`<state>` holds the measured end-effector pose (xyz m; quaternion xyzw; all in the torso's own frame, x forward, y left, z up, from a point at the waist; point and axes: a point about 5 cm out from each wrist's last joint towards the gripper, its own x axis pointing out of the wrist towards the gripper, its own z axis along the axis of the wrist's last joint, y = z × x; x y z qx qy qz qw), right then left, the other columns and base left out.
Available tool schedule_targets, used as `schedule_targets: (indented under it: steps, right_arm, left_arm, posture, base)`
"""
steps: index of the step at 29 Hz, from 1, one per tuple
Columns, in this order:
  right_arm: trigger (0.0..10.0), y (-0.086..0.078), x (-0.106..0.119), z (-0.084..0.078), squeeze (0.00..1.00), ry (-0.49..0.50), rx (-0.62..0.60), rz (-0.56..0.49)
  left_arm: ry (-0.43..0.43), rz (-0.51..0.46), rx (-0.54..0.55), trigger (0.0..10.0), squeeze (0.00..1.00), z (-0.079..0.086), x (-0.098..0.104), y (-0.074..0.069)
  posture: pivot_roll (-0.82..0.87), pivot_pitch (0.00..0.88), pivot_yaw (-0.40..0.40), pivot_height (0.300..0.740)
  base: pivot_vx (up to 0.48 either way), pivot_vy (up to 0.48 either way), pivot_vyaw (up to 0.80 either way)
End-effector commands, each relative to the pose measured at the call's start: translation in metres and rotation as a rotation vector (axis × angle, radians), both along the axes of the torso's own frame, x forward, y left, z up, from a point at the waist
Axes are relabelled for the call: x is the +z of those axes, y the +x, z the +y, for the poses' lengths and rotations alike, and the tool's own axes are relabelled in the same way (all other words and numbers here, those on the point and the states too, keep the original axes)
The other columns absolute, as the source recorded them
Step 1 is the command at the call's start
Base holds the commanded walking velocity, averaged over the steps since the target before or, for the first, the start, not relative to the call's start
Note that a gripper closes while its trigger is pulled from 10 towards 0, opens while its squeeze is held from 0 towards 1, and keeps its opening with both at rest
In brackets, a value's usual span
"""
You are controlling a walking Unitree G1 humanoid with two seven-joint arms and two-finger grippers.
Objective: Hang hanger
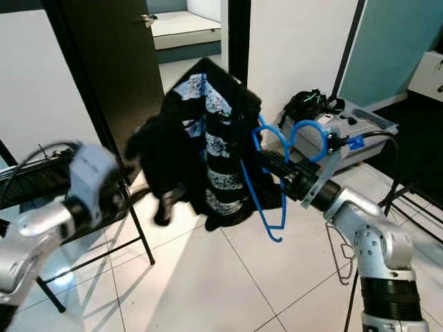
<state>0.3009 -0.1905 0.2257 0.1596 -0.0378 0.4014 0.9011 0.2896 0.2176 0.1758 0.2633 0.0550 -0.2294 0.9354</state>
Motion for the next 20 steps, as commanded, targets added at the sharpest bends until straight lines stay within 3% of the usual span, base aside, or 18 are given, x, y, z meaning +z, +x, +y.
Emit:
schedule_targets:
  steps: [1, 4, 6, 12, 13, 14, 15, 16, 18, 19, 20]
  right_arm:
    - [10.0, -0.001, 0.013, 0.000, 0.00, 0.032, 0.009, -0.071]
    - [10.0, -0.003, 0.015, 0.000, 0.00, 0.021, 0.032, -0.079]
    - [10.0, -0.004, 0.015, 0.001, 0.00, 0.011, 0.051, -0.082]
    - [10.0, -0.006, 0.015, 0.001, 0.00, 0.000, 0.063, -0.087]
    - [10.0, -0.005, 0.013, 0.001, 0.00, -0.036, 0.071, -0.086]
    - [10.0, -0.005, 0.013, 0.001, 0.00, -0.036, 0.071, -0.086]
    - [10.0, -0.005, 0.010, 0.003, 0.00, -0.071, 0.076, -0.082]
    - [10.0, -0.005, 0.007, 0.004, 0.00, -0.095, 0.077, -0.076]
    - [10.0, -0.005, 0.007, 0.004, 0.00, -0.095, 0.077, -0.076]
    - [10.0, -0.004, 0.004, 0.006, 0.00, -0.115, 0.075, -0.071]
    - [10.0, -0.004, 0.004, 0.006, 0.00, -0.115, 0.075, -0.071]
  left_arm:
    - [0.108, 0.045, 0.036, 10.0, 1.00, 0.012, -0.009, -0.001]
    - [0.226, 0.092, 0.203, 10.0, 1.00, 0.048, -0.009, -0.001]
    - [0.241, 0.093, 0.220, 10.0, 1.00, 0.052, -0.006, -0.001]
    - [0.227, 0.060, 0.219, 10.0, 1.00, 0.050, 0.002, 0.000]
    - [0.129, -0.040, 0.200, 10.0, 1.00, 0.035, 0.021, 0.008]
    - [0.129, -0.040, 0.200, 10.0, 1.00, 0.035, 0.021, 0.008]
    - [-0.004, -0.141, 0.178, 10.0, 0.61, 0.017, 0.040, 0.014]
    - [-0.144, -0.230, 0.154, 10.0, 0.11, -0.002, 0.058, 0.017]
    - [-0.144, -0.230, 0.154, 10.0, 0.11, -0.002, 0.058, 0.017]
    - [-0.279, -0.296, 0.151, 10.0, 0.00, -0.019, 0.070, 0.020]
    - [-0.279, -0.296, 0.151, 10.0, 0.00, -0.019, 0.070, 0.020]
  posture:
    - [0.00, 0.000, 0.007, 0.740]
    - [0.00, 0.000, 0.007, 0.740]
    - [0.01, 0.000, 0.006, 0.740]
    - [0.01, 0.000, 0.004, 0.740]
    - [0.01, 0.000, 0.003, 0.740]
    - [0.01, 0.000, 0.003, 0.740]
    - [0.01, 0.000, 0.004, 0.740]
    - [0.01, 0.000, 0.004, 0.740]
    - [0.01, 0.000, 0.004, 0.740]
    - [0.01, 0.000, 0.005, 0.740]
    - [0.01, 0.000, 0.005, 0.740]
  base:
    - [0.000, 0.000, 0.00]
    - [0.000, 0.000, 0.00]
    - [0.000, 0.000, 0.00]
    - [0.000, 0.000, 0.00]
    - [0.000, 0.000, 0.00]
    - [0.000, 0.000, 0.00]
    - [0.000, 0.000, 0.00]
    - [0.000, 0.000, 0.00]
    - [0.000, 0.000, 0.00]
    - [0.000, 0.000, 0.00]
    - [0.000, 0.000, 0.00]
